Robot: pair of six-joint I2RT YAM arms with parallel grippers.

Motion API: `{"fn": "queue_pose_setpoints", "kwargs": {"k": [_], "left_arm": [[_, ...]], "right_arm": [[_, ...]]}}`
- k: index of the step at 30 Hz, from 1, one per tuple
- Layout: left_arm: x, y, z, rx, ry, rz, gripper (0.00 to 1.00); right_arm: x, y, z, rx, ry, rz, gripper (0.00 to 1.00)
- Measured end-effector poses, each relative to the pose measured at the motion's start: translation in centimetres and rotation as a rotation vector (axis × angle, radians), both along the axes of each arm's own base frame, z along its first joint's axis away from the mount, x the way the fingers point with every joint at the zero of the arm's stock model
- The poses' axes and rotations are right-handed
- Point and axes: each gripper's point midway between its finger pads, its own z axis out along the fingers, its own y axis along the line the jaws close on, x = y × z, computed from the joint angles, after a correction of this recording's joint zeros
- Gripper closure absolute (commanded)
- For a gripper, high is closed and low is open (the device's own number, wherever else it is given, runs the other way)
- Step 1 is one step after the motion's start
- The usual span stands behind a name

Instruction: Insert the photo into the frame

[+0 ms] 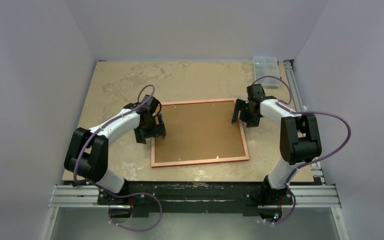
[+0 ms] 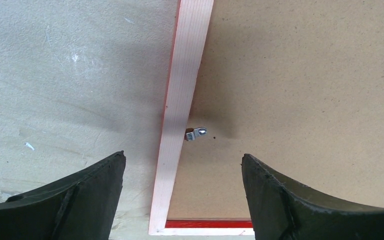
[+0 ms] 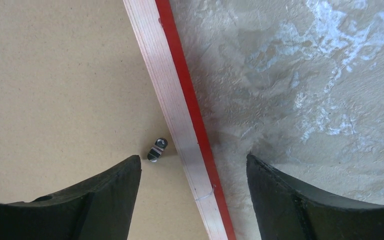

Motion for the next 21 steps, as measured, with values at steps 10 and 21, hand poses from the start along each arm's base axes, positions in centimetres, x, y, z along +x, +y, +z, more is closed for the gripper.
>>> {"fn": "queue_pose_setpoints", "kwargs": {"k": [10, 21], "left_arm": [[-0.1, -0.3, 0.0, -0.014, 0.005, -0.004, 0.17], [0.1, -0.5, 0.1, -0.026, -0.003, -0.006, 0.18]], "right_arm": [[0.7, 0.8, -0.2, -0.082, -0.008, 0.03, 0.33], [0.8, 1.0, 0.0, -0.134, -0.024, 0.053, 0.81]]}}
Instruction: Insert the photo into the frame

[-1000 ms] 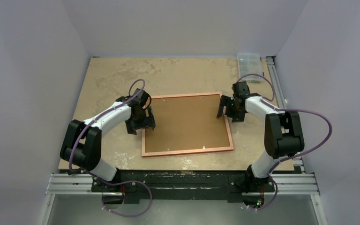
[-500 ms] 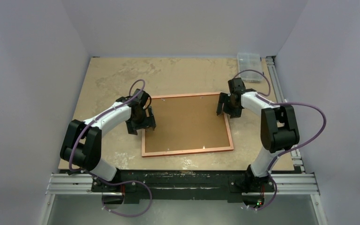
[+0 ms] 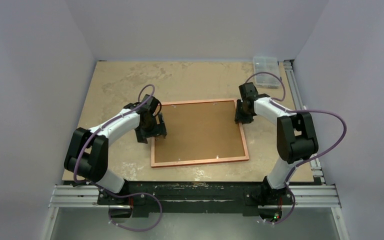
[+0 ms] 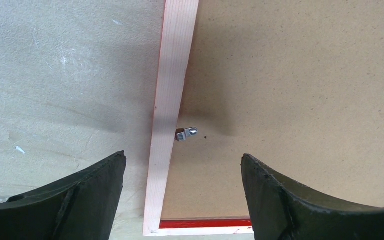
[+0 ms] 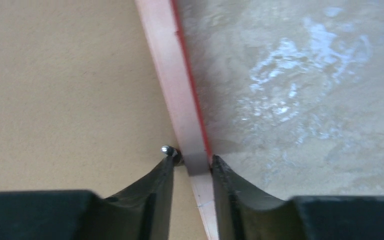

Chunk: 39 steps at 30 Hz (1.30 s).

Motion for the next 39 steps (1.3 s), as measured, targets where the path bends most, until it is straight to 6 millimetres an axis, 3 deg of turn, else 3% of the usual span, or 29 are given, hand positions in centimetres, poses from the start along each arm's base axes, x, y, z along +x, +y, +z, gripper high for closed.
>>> {"fn": "queue_pose_setpoints", "kwargs": {"k": [4, 13, 15, 18, 20, 24, 28, 31, 37, 39], "left_arm": [[0.1, -0.1, 0.0, -0.004, -0.002, -0.001, 0.18], [-0.2, 0.0, -0.4, -0.005, 0.005, -0.002, 0.18], [-0.2, 0.0, -0.4, -0.005, 0.005, -0.003, 0.18], [-0.2, 0.0, -0.4, -0.005, 0.004, -0.003, 0.18], [-0.3, 0.0, -0.4, -0.008, 0.005, -0.006, 0.18], [-0.3, -0.1, -0.4, -0.01, 0.007, -0.022, 0.18], [-0.4, 0.1, -0.3, -0.002, 0.005, -0.026, 0.18], [-0.5, 0.6, 0.5, 0.016, -0.019, -0.023, 0.18], [-0.7, 0.5, 5.0, 0.041, -0.196, -0.084, 0.14], [-1.3, -0.6, 6.6, 0.04, -0.268, -0.152, 0.06]], "right_arm": [[0.1, -0.8, 0.3, -0.03, 0.0, 0.002, 1.0], [0.0, -0.3, 0.4, -0.035, -0.001, 0.036, 1.0], [-0.1, -0.2, 0.4, -0.029, -0.001, 0.039, 0.92], [-0.1, 0.0, 0.5, -0.008, -0.007, 0.044, 0.56], [-0.4, 0.3, 0.5, 0.019, -0.007, 0.039, 0.41], [-2.4, 0.9, 0.5, 0.075, 0.012, 0.051, 0.34], [-4.1, 1.1, 0.9, 0.106, 0.012, 0.056, 0.37], [-5.6, 0.7, 0.7, 0.104, 0.025, 0.052, 0.47], [-9.1, 0.4, 0.0, 0.119, 0.081, 0.051, 0.68], [-10.0, 0.4, 0.0, 0.121, 0.095, 0.051, 0.77]]}}
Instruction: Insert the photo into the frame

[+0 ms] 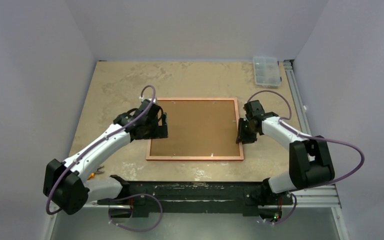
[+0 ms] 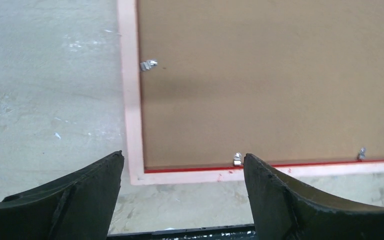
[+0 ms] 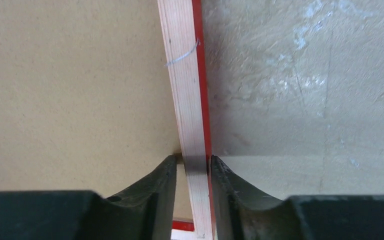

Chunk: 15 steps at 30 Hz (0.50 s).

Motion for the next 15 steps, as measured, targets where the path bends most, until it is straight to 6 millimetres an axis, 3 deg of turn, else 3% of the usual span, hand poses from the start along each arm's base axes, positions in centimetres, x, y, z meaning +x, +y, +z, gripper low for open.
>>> {"fn": "queue_pose_setpoints", "kwargs": {"k": [1, 4, 11, 15], "left_arm": [[-0.4, -0.7, 0.6, 0.003, -0.029, -0.041, 0.01], [-1.6, -2.6, 1.6, 0.013, -0.076, -0.152, 0.0], [-4.2, -6.7, 2.0, 0.042, -0.135, -0.403, 0.0], [-6.0, -9.3, 1.8, 0.099, -0.18, -0.559, 0.02]], "right_arm": [[-0.3, 0.0, 0.0, 0.002, 0.005, 0.003, 0.83], [-0.7, 0.0, 0.1, -0.003, 0.008, 0.01, 0.99], [-0.9, 0.4, 0.5, 0.0, 0.023, 0.039, 1.0], [-0.5, 0.4, 2.2, -0.006, 0.031, 0.05, 1.0]]}}
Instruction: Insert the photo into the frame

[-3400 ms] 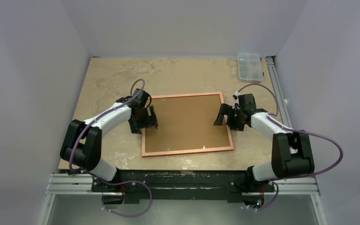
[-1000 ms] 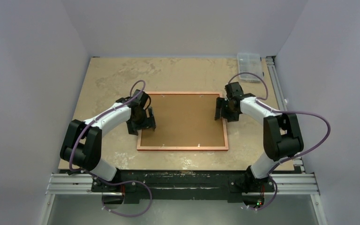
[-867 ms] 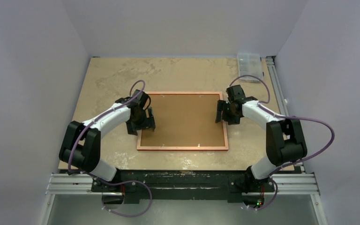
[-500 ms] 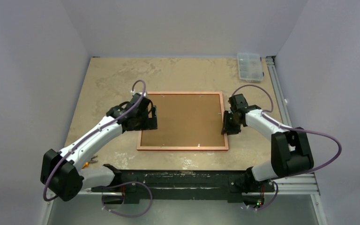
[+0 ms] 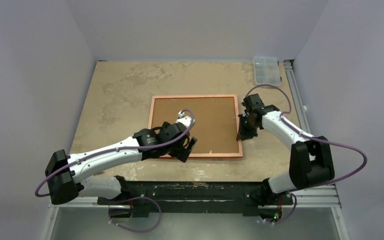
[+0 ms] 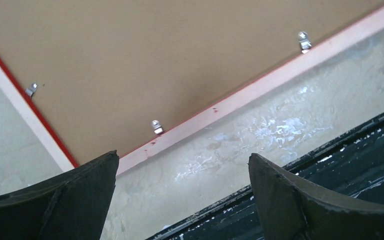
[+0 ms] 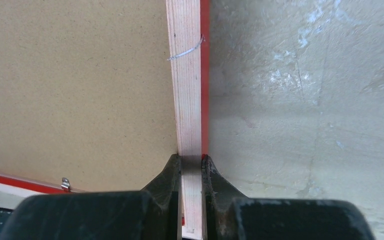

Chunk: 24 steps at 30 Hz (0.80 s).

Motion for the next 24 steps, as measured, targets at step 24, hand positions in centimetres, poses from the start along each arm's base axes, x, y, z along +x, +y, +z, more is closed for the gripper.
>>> {"fn": "queue_pose_setpoints", "kwargs": {"k": [24], "left_arm": [[-1.3, -12.4, -4.2, 0.406, -0.384, -0.282, 0.08]], "right_arm": [[0.7, 1.1, 6.7, 0.06, -0.044, 0.035, 1.0]]}}
